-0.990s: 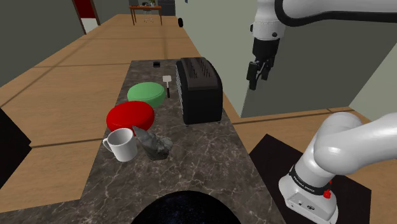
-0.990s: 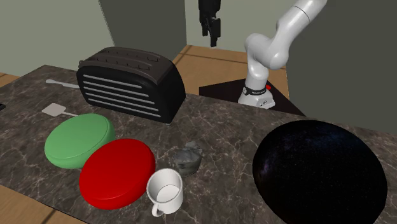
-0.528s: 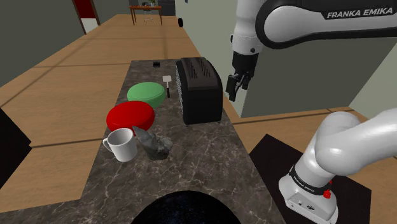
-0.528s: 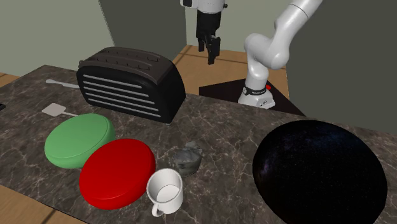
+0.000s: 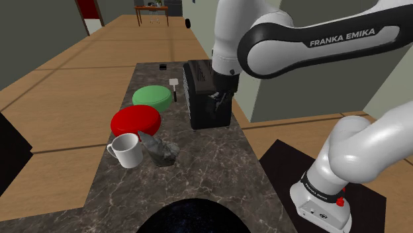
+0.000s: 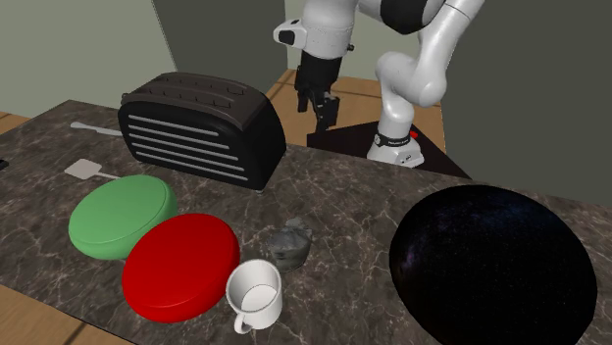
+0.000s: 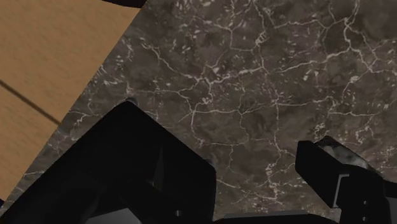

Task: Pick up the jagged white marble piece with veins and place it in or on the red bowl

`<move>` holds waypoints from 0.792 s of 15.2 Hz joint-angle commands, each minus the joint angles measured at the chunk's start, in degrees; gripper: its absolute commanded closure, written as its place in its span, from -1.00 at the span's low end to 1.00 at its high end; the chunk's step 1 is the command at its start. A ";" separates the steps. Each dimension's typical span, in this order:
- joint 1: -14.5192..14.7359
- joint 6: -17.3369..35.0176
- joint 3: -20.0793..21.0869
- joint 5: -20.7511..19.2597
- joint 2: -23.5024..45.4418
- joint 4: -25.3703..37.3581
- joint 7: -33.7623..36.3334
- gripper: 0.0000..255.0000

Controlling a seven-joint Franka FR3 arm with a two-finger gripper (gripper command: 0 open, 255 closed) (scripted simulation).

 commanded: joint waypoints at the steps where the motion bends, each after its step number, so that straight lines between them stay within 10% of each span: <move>1: 0.32 3.19 2.29 -0.41 2.65 0.70 2.03 -1.00; 12: -0.55 15.50 15.14 -12.78 21.88 11.05 17.14 -1.00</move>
